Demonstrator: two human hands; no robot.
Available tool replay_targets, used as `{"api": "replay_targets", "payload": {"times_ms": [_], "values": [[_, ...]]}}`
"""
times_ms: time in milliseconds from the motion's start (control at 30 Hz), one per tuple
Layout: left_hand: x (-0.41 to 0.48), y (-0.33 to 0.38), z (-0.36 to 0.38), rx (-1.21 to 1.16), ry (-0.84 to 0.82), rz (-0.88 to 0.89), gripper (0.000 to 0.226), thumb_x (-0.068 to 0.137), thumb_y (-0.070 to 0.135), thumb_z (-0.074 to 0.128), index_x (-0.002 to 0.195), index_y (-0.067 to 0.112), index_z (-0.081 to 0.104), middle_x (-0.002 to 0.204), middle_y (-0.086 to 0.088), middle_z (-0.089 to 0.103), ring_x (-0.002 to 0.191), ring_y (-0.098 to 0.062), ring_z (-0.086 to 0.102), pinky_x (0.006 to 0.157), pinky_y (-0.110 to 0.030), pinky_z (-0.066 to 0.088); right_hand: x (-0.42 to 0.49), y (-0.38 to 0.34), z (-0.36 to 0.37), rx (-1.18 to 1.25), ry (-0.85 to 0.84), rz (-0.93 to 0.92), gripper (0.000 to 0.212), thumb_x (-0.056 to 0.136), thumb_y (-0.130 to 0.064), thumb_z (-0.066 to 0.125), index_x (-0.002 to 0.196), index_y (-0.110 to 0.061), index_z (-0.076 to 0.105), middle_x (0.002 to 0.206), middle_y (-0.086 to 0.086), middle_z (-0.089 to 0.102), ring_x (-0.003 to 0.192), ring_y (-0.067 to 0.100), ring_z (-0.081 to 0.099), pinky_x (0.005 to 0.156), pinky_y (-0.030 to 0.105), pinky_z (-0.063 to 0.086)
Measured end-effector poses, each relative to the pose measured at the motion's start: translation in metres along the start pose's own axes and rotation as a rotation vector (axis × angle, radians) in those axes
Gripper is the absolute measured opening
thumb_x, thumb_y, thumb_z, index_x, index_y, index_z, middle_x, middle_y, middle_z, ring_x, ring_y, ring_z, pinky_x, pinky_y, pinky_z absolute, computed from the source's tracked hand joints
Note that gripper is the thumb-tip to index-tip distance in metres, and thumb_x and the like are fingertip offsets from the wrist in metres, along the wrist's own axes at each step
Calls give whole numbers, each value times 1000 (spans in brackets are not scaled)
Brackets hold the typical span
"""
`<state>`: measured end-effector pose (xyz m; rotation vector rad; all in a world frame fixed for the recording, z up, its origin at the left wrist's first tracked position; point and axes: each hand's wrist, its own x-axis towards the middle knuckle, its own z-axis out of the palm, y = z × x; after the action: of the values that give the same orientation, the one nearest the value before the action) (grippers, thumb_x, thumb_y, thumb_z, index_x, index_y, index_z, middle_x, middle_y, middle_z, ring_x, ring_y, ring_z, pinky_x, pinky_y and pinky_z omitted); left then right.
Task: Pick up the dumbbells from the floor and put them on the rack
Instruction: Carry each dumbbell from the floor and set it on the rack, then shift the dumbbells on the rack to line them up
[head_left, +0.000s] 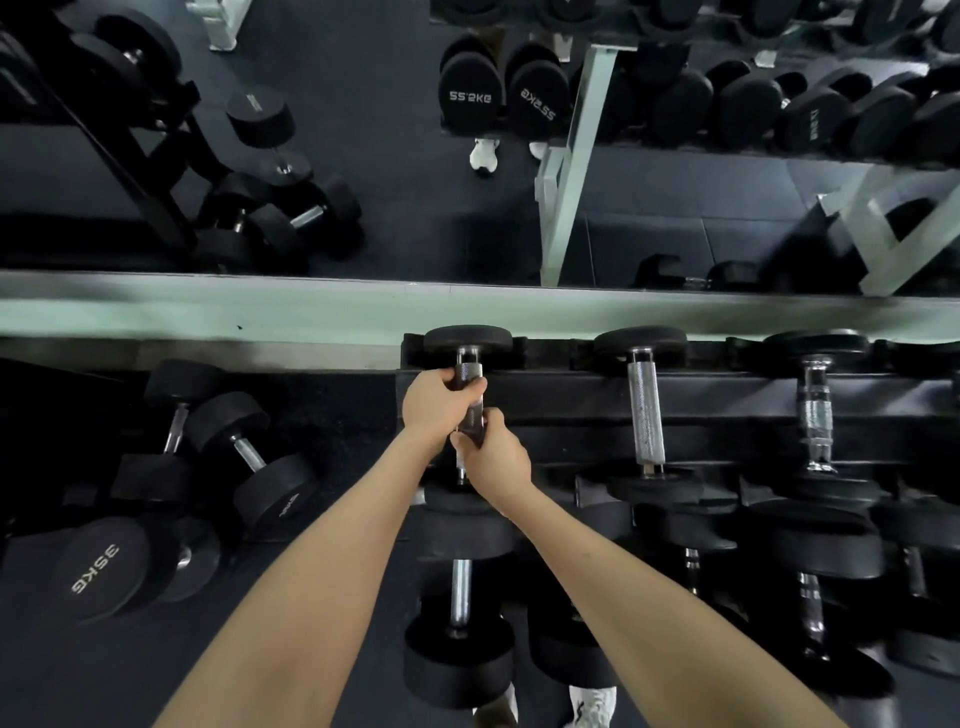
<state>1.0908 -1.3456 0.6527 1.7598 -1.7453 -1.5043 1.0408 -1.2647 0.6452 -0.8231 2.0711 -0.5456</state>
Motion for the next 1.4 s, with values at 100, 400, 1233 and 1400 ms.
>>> {"api": "replay_targets", "payload": {"times_ms": [100, 400, 1233, 1400], "values": [[-1, 1, -3, -7, -4, 1, 32, 85, 28, 65, 113, 12, 67, 112, -8, 70, 104, -24, 64, 92, -38, 51, 0, -1, 1, 36, -10, 12, 34, 92, -35, 55, 118, -14, 45, 104, 4, 67, 87, 23, 64, 66, 34, 47], [-35, 9, 6, 224, 340, 43, 23, 90, 28, 57, 90, 9, 69, 83, -6, 66, 80, -24, 62, 70, -33, 47, -46, 42, -72, -77, 222, -112, 31, 94, -36, 51, 119, -18, 56, 107, 0, 70, 100, 19, 65, 84, 33, 50], [-115, 174, 371, 119, -10, 40, 35, 90, 35, 57, 111, 7, 61, 110, -9, 67, 104, -25, 60, 89, -32, 44, -5, 287, -360, -138, 63, -35, 44, 92, -45, 52, 123, -14, 57, 115, 3, 68, 112, 23, 61, 88, 31, 45], [-90, 190, 386, -266, -42, -190, 27, 89, 29, 61, 103, 6, 62, 107, -14, 67, 102, -30, 63, 97, -42, 49, 9, 282, -349, -47, -110, 19, 43, 88, -54, 51, 110, -17, 59, 105, 1, 70, 98, 24, 65, 77, 35, 48]]}}
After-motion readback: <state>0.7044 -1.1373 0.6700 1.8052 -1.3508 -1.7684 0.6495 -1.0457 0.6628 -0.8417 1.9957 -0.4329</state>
